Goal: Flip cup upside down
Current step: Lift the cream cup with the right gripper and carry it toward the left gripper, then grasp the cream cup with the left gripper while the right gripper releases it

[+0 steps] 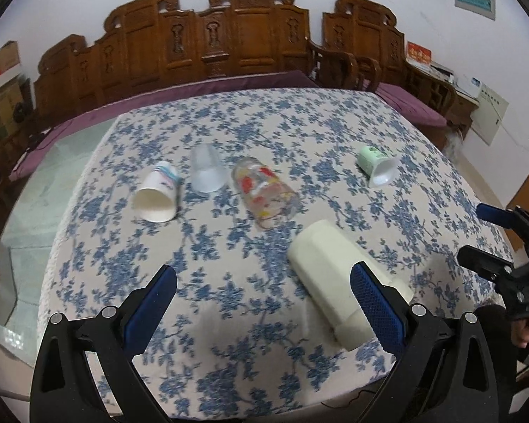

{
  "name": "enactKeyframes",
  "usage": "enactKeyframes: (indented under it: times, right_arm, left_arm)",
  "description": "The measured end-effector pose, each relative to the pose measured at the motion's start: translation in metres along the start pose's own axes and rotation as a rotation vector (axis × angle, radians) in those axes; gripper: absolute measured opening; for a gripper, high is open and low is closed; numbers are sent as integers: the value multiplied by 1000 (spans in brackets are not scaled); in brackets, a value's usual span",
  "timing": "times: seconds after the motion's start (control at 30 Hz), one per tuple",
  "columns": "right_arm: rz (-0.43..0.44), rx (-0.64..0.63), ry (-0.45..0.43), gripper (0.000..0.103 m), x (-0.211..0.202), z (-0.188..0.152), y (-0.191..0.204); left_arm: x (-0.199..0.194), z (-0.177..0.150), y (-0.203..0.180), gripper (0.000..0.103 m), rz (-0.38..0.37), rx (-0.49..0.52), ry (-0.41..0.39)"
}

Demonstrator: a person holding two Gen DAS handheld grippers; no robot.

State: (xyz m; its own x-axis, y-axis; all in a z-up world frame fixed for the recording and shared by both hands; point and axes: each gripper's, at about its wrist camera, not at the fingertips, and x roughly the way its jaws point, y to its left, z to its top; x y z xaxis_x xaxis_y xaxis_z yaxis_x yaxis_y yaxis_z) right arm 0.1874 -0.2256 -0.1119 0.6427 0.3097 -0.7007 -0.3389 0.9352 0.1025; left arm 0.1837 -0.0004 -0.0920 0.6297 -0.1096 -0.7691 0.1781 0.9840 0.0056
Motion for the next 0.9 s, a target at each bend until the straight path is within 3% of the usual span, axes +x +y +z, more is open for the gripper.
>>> enactKeyframes:
  times: [0.47,0.73,0.9]
  right_arm:
    - [-38,15,-69,101,-22,-5,-24]
    - [-49,21,-54,101,-16,-8,-29]
    - [-55,18,-49,101,-14,-10,-28]
  left_arm:
    - [47,29,-37,95,-35,-3,109]
    - [94,32,-47,95,2,-20,223]
    - [115,29,-41,95,-30,-76,293]
